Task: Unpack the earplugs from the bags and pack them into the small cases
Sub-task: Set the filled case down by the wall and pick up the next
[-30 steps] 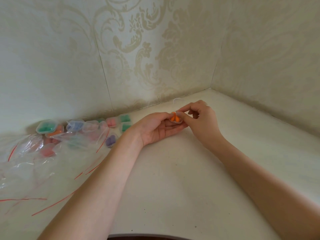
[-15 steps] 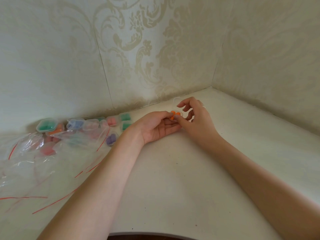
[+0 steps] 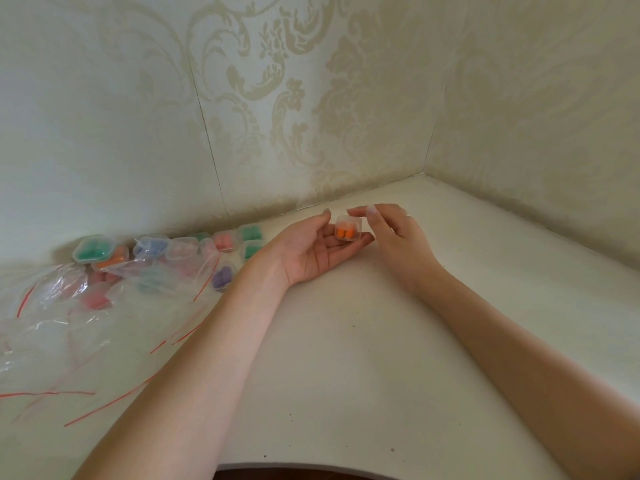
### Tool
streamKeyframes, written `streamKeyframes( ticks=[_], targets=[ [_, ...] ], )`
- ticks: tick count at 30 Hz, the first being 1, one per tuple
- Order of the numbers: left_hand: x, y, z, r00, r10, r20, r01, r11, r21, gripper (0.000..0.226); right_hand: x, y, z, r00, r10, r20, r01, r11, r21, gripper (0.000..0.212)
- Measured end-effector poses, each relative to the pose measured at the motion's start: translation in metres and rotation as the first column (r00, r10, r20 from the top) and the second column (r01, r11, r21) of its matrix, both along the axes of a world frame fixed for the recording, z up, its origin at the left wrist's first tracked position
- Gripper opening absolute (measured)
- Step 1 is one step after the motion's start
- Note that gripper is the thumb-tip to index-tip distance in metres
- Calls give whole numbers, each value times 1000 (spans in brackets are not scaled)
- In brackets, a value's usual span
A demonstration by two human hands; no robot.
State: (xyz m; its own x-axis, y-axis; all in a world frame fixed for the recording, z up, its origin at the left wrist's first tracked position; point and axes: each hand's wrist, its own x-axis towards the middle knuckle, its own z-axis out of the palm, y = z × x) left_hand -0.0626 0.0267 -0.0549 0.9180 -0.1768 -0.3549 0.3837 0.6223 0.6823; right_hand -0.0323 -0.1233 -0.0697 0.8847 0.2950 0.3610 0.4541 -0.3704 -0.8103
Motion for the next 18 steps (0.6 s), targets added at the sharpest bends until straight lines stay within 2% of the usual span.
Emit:
streamKeyframes(
  ticks=[2,6,8,14,18],
  targets=[
    [1,1,0,1000,-10,11,10,999,37,48,1,0,-2,1000,17,23,-17,1000,-22,25],
    [-2,-3,-2,993,-48,107,25,979,204,16,3,-1,-4,999,39,-16,-40,999,-35,12],
    [-1,-5,-5,990,-38,133,5,971,239,12,4,-2,-4,998,43,-45,-45,999,-27,12],
    [1,-6,-5,984,-40,171,-12,957,289,11,0,-2,-3,996,63,-60,-64,998,-14,16],
    [0,-8,-3,981,-59,183,-9,937,349,26,-4,1,-3,998,61,-18,-62,993,-95,17]
  ],
)
